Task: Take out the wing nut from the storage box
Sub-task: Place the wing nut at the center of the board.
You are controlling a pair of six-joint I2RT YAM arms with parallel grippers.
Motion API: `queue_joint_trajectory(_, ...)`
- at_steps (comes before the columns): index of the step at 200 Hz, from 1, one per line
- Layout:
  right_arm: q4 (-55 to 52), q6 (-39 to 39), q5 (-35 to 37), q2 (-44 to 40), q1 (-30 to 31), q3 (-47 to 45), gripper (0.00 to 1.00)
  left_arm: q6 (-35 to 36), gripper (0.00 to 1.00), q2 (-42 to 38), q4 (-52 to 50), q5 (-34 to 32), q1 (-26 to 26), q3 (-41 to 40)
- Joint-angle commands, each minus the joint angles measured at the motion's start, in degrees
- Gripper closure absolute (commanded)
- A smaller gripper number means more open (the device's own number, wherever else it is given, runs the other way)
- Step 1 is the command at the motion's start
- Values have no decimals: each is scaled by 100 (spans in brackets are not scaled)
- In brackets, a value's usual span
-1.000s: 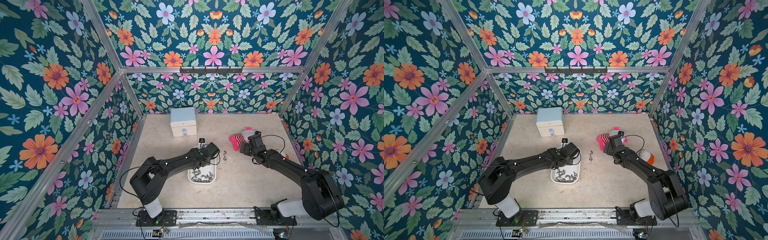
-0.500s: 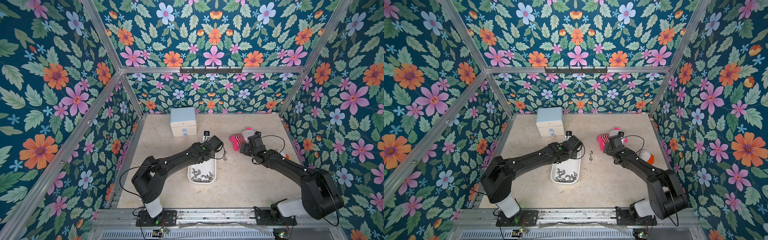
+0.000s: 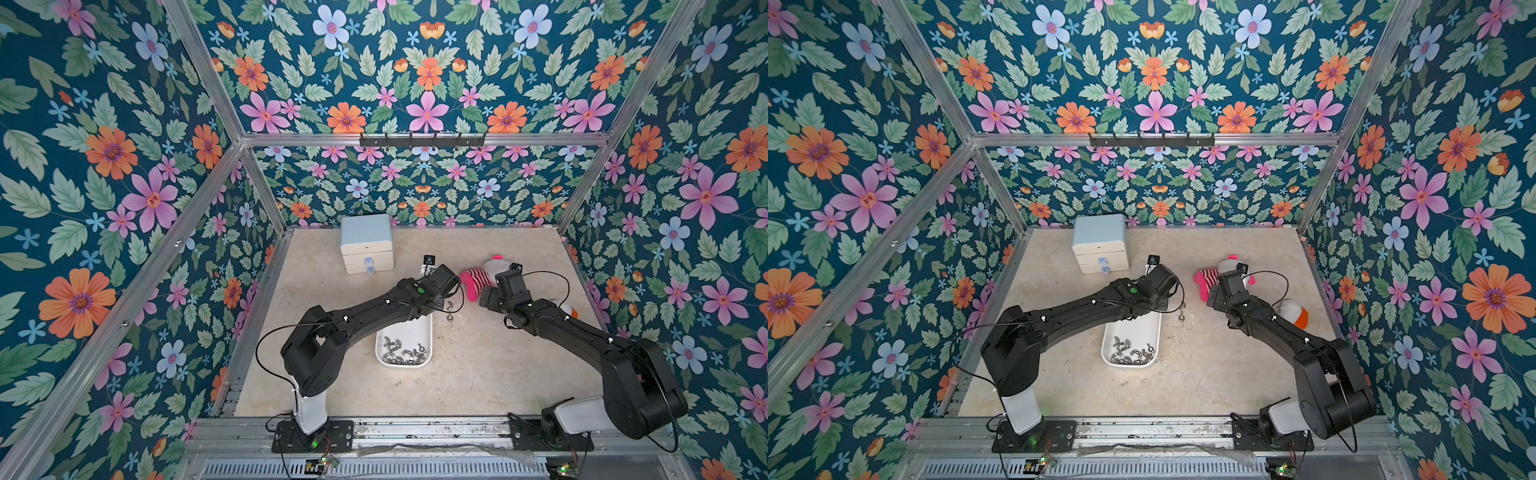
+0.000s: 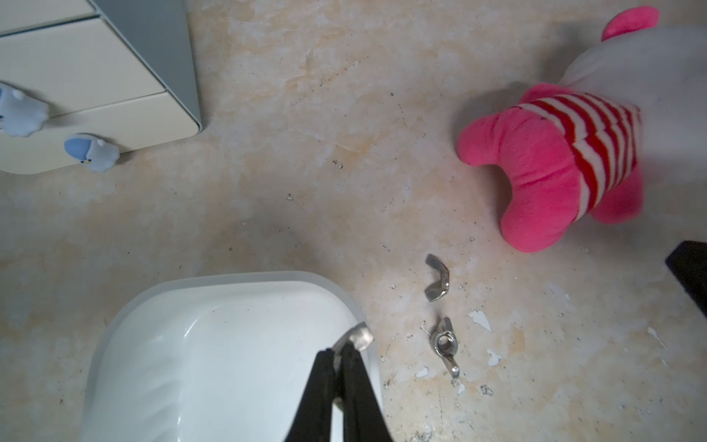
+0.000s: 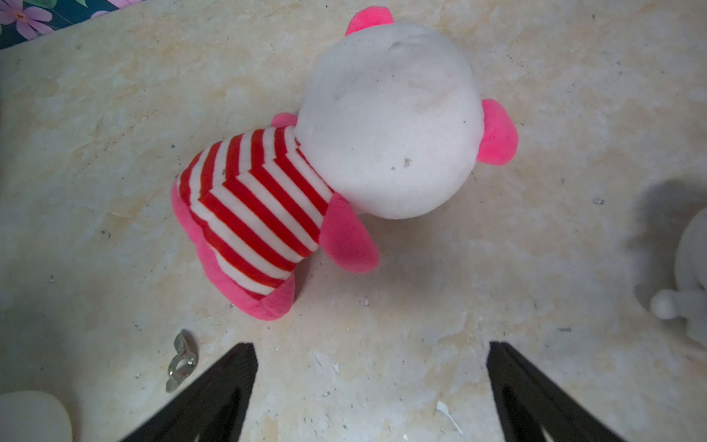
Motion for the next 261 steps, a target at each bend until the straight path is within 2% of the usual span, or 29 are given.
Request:
queue_joint_trajectory(1, -17, 55, 77, -52, 6, -16, 1, 123, 100, 122, 26, 67, -24, 151)
queue_joint_trajectory(63, -119, 64, 149, -127, 1, 3, 1, 228, 100, 596, 89, 198, -95, 572)
queue_joint_trajectory(170, -70, 99, 80, -39, 4, -15, 1, 264, 100, 1166, 238, 326, -122, 846)
queue_joint_trajectory(261, -64, 82, 79, 5, 3, 4, 1, 421, 100, 1896, 238, 450, 9, 1469)
